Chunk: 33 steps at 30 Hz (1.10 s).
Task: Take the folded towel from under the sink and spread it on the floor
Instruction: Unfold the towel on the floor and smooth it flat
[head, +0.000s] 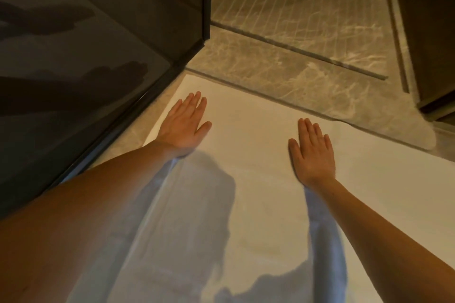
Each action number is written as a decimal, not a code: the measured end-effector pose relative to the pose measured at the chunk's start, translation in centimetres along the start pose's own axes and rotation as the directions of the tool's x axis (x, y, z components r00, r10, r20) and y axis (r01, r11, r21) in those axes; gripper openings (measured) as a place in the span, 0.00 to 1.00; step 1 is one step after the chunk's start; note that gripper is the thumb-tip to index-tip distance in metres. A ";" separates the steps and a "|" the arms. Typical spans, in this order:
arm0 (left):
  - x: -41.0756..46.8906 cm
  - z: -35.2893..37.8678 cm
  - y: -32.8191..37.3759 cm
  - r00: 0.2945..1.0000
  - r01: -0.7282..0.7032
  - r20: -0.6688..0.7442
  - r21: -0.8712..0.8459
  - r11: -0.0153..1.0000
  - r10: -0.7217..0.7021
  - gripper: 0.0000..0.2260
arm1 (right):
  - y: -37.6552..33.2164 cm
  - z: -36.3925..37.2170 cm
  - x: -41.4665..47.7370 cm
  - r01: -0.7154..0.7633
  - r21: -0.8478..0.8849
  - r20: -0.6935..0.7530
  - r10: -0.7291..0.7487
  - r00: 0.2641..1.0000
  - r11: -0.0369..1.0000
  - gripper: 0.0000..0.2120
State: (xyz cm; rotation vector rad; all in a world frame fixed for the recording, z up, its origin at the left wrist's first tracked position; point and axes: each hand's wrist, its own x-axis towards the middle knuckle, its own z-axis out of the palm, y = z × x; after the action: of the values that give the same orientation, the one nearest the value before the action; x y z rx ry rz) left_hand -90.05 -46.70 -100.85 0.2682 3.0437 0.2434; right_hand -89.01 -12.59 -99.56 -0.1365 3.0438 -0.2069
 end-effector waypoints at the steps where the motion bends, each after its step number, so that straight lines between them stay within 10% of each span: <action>1: 0.1 -0.2 0.2 1.000 0.022 0.022 0.007 1.000 -0.022 0.31 | -0.1 -0.1 0.0 0.000 -0.005 0.002 0.000 1.000 1.000 0.29; 8: -5.2 0.3 10.1 0.917 -0.385 -0.148 -0.079 0.919 0.371 0.25 | 0.0 -0.1 0.1 -0.013 -0.024 0.010 0.013 1.000 1.000 0.30; 16: -9.0 -0.6 0.6 0.994 -0.093 -0.068 -0.014 0.996 0.092 0.28 | -0.1 -0.3 0.0 -0.008 -0.014 0.027 0.009 1.000 1.000 0.33; 26: -9.0 -0.2 0.4 0.995 -0.089 -0.038 0.007 0.996 0.090 0.28 | -6.6 -1.1 -0.5 -0.154 0.031 0.014 0.153 0.988 0.988 0.29; 33: -8.9 0.0 0.5 0.995 -0.082 -0.056 -0.010 0.997 0.081 0.27 | -22.2 2.7 -4.0 0.144 0.165 0.042 -0.153 0.987 0.976 0.28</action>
State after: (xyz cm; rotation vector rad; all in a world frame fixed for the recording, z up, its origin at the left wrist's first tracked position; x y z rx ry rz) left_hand -81.20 -47.86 -100.22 0.3920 3.0886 0.2795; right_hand -82.93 -34.48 -98.86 -0.3519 2.9477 -0.4511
